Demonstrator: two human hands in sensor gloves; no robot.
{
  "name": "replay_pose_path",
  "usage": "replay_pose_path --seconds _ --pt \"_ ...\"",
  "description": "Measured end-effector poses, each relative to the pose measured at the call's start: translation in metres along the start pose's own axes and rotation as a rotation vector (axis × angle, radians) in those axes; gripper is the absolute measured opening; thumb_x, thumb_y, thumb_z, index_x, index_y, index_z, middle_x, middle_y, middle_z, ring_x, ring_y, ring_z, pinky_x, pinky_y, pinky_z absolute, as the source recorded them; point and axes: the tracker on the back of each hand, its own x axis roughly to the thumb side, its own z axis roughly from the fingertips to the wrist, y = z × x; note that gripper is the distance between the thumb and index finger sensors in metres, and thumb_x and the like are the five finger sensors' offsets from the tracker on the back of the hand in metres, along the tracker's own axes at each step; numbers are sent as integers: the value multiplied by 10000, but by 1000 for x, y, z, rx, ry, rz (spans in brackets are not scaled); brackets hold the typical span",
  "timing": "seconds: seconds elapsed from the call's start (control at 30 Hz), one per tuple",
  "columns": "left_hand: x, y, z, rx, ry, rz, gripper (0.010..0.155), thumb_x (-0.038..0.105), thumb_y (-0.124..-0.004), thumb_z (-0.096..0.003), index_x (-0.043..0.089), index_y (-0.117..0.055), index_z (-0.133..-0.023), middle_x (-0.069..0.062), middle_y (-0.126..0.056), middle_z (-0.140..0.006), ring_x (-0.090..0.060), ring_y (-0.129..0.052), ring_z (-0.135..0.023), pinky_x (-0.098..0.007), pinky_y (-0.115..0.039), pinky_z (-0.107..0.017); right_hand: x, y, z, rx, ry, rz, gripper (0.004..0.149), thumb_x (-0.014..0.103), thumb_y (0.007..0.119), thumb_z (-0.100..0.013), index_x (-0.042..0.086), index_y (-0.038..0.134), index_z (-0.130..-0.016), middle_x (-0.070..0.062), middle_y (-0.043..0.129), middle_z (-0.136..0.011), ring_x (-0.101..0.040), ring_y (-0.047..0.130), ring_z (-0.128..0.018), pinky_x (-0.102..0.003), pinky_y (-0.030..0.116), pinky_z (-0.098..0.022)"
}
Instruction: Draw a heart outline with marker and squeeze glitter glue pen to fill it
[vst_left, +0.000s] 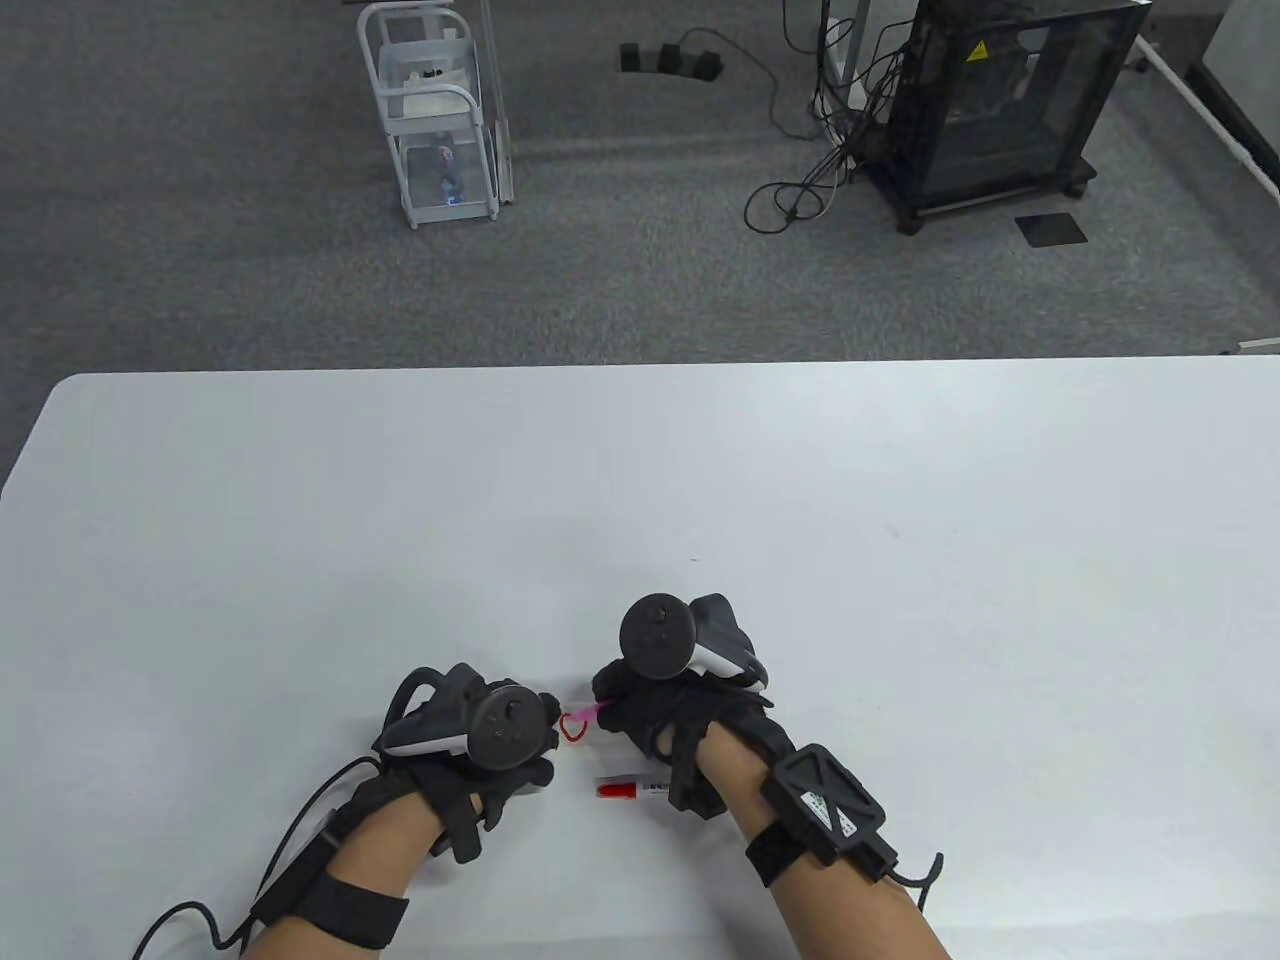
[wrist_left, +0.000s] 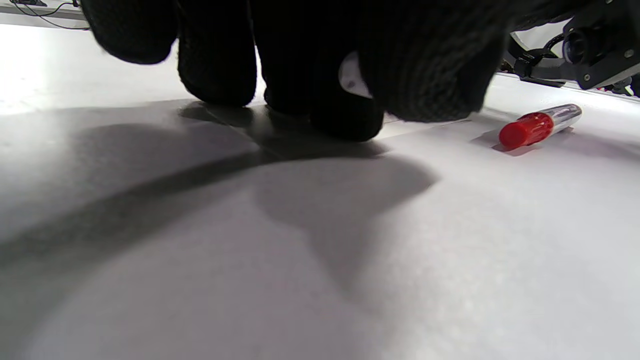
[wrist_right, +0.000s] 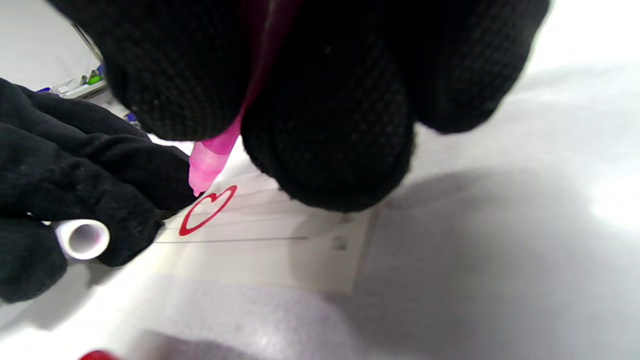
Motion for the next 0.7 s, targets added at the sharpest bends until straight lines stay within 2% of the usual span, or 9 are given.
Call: replay_pose_path --seconds 0.3,0.7 --pt "0 1 0 -5 1 5 462 470 -848 -453 190 -891 -818 -20 -796 -1048 -354 -767 -960 -558 -655 -640 -5 0 -4 26 24 -25 501 328 883 -418 85 848 -854 -101 1005 -667 -170 1077 -415 -406 899 -382" --pt "1 2 -1 -15 5 -9 461 472 -847 -452 192 -888 -817 -17 -795 -1046 -353 -769 -959 -556 -661 -637 4 0 -3 -8 33 27 481 320 884 -403 64 886 -811 -102 1044 -583 -137 1097 -303 -366 937 -315"
